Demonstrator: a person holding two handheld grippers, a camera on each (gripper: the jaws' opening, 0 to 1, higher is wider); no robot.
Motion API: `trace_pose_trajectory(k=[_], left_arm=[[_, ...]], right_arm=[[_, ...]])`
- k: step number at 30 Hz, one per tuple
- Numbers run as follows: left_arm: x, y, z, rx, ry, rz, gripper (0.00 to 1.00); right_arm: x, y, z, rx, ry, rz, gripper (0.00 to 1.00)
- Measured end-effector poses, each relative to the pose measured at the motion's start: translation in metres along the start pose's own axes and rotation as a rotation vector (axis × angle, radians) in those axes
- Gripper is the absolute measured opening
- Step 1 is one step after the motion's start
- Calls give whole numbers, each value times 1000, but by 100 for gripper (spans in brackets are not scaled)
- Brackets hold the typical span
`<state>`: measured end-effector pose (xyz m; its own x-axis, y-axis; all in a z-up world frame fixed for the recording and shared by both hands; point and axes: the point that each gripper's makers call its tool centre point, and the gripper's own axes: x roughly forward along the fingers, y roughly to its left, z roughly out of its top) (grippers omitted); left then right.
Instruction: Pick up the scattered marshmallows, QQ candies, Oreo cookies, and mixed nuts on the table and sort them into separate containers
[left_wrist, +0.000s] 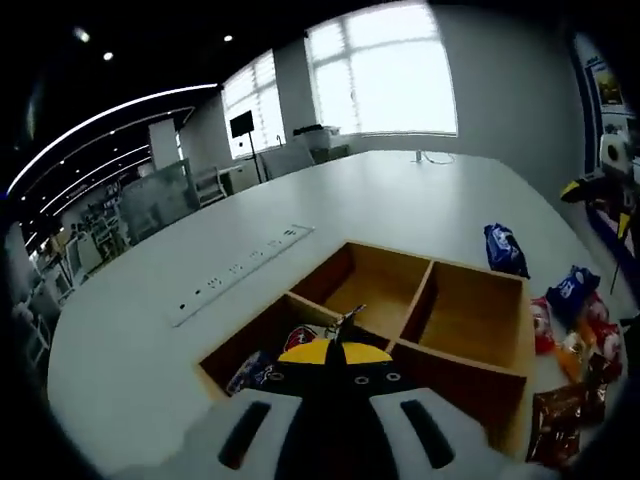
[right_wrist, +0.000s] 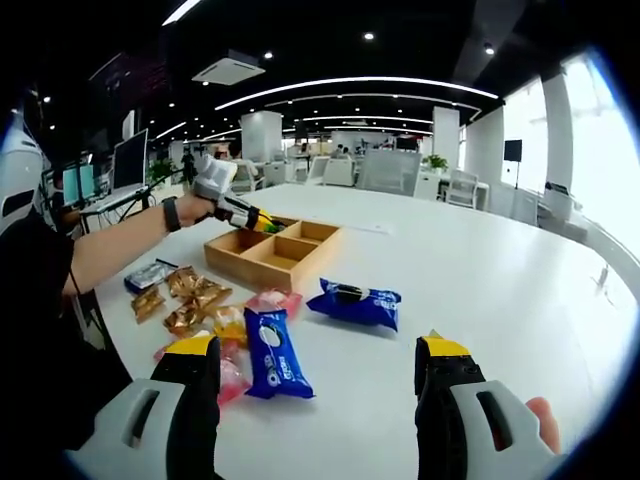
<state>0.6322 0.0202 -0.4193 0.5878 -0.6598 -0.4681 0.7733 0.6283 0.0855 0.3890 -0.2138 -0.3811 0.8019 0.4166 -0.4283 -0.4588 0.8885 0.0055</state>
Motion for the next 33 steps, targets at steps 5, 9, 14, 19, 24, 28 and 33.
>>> trace_pose_trajectory(k=[5,9,14,19,24,28,33], left_arm=[[-1,-1,-2,-46,22,-2,7],[-1,-2,-2,-37,33,20,7],[-3,-3,-2,-51,24,26,8],[-7,-7,-1,-52,11,17,17],[-12,-9,-1,-51,-5,22,22],[-16,-11,5,-81,-49,22,29],[-19,-12,7,-77,-61,33,32]], right_arm=[[0,2,0,-2,0,2,75],[-2,1,0,-1,0,-3,75],[-4,-1,-1,4,-4,-9,75],[-4,1,-1,4,-3,-5,75],[-5,2,0,1,-8,-1,75],[-6,1,0,1,-9,-6,75],[-7,2,1,-2,-11,-4,75]])
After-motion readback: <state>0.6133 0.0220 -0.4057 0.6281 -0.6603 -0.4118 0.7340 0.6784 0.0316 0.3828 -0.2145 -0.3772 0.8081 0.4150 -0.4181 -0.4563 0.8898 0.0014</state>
